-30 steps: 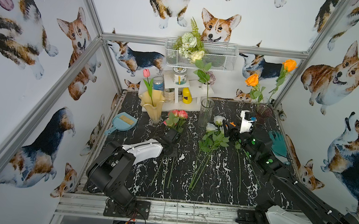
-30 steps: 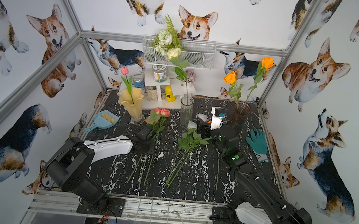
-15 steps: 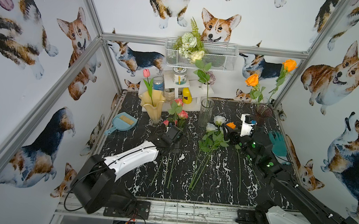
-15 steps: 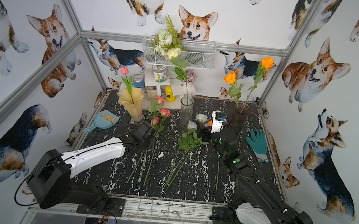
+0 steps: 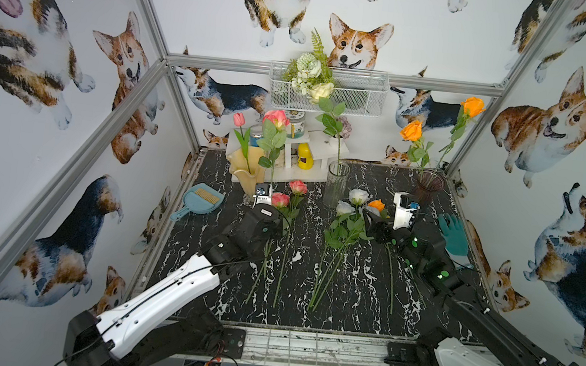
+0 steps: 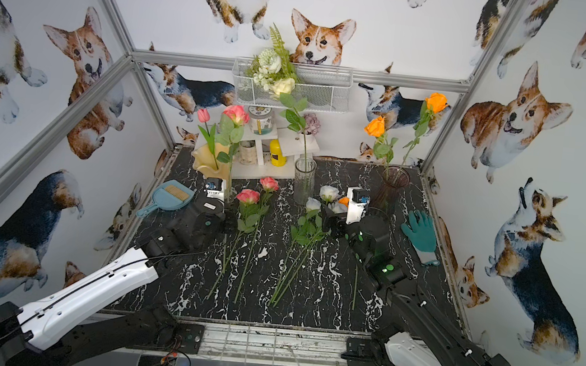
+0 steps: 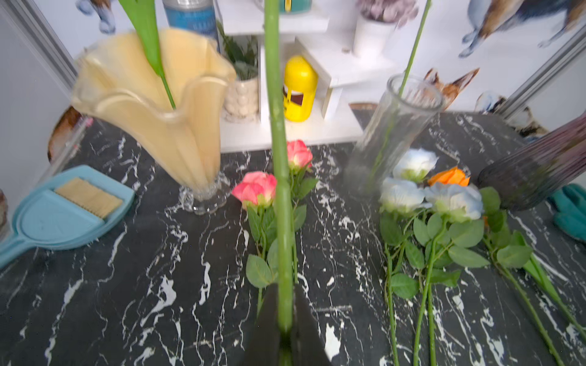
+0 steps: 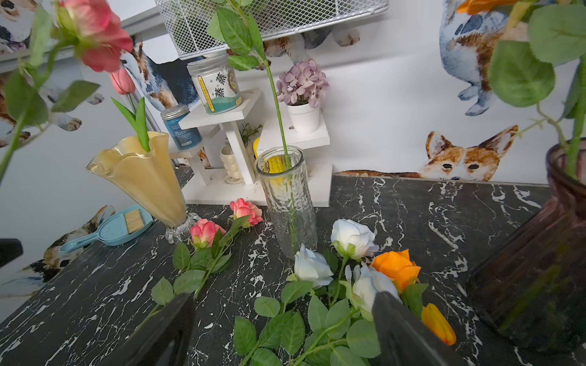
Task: Arrange the flowers in different vases according to their variety
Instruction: Pick up the flower at the center of the board, then insert the flower into the vase.
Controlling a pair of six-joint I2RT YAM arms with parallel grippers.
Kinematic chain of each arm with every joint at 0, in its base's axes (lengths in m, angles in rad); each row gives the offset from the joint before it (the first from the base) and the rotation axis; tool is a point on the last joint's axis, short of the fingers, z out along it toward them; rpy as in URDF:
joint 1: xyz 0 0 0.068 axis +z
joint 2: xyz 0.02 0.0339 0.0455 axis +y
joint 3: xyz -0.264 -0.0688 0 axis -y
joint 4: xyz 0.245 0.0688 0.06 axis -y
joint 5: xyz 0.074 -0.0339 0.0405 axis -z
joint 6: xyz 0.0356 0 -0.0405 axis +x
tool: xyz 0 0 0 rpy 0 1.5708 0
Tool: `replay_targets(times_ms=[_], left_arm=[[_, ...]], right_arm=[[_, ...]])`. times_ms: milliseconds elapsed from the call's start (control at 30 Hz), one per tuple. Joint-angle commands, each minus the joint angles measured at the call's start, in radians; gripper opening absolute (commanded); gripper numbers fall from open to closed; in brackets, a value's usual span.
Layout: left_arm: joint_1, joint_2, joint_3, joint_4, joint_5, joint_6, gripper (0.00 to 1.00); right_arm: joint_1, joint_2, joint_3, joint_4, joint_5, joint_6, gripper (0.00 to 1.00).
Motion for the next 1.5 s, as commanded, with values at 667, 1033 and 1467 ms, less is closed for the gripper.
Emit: replay_targets(times_ms=[667, 1033, 1467], left_arm=[[0.361, 0.239, 0.377, 0.491, 0.171, 0.386, 0.00], [0.470, 0.462, 0.535, 0.626, 0.254, 0.436, 0.00], [0.513, 0.624, 0.443, 0.786, 0.255, 0.407, 0.00]], right_arm=[[-0.014, -0.077, -0.037, -0.044, 0.010, 0.020, 0.94], [-0.017, -0.073, -0.032, -0.047, 0.017, 0.020, 0.94], [-0.020, -0.093, -0.024, -0.087, 0.036, 0.008, 0.94]])
